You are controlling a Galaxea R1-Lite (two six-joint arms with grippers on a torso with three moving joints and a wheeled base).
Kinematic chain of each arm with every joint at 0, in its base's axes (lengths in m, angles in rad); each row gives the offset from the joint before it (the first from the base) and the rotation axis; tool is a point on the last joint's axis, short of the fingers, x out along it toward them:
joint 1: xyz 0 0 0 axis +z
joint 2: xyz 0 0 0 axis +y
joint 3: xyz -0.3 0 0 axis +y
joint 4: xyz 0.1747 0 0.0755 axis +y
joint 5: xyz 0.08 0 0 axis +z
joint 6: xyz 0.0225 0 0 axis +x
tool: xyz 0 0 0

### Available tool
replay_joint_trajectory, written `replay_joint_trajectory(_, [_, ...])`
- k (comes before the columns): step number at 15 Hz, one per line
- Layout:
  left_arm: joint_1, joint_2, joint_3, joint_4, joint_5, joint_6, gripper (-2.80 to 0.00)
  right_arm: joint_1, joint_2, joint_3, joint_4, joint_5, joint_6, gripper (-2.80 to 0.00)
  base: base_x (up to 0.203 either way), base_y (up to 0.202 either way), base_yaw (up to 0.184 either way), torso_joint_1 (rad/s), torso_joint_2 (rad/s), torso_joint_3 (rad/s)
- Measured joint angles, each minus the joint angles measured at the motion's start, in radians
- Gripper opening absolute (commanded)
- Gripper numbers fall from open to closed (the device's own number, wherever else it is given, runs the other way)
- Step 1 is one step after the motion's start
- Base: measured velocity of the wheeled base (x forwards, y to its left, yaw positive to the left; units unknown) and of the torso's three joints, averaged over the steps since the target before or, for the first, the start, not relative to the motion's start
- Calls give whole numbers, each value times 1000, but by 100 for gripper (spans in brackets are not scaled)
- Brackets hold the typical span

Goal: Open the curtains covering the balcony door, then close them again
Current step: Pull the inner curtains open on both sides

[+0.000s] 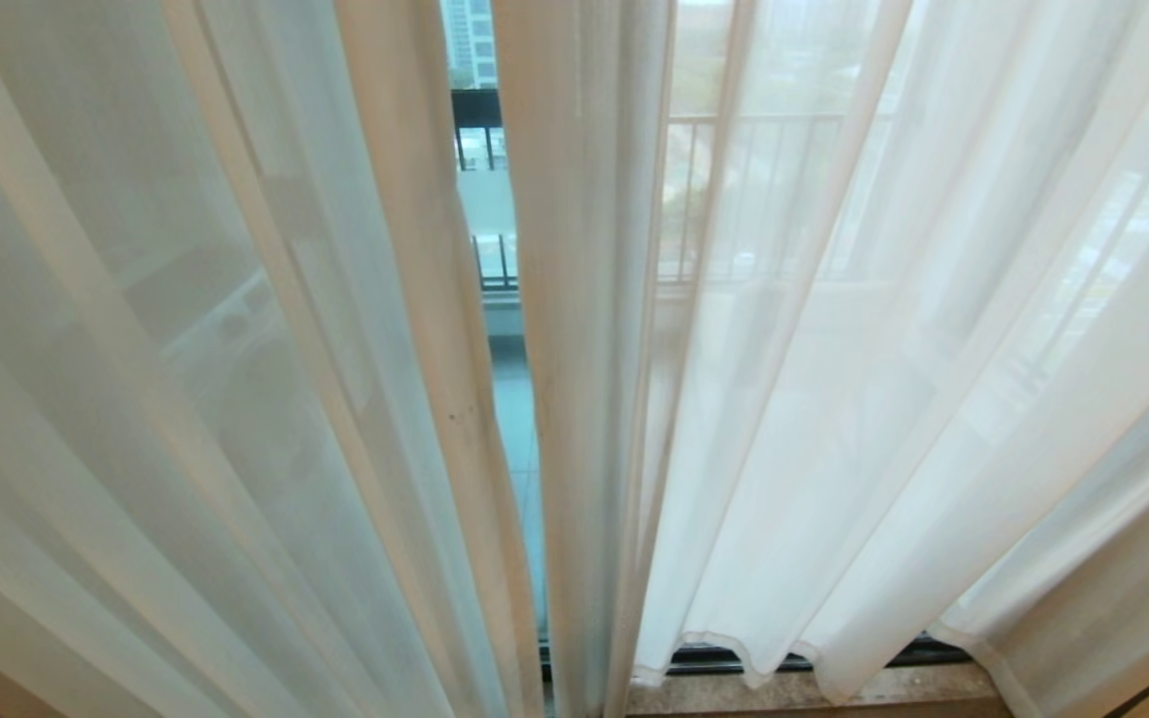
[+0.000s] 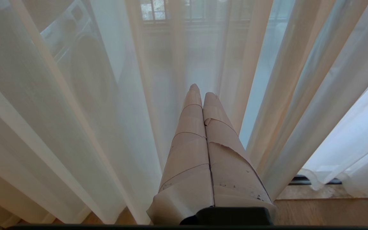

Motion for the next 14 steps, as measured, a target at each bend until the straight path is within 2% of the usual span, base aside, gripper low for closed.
replay_joint_trajectory(14, [0,0,-4,7,-1,4,-280,0,1,0,1,0,0,-280,0,0,0,0,0,0])
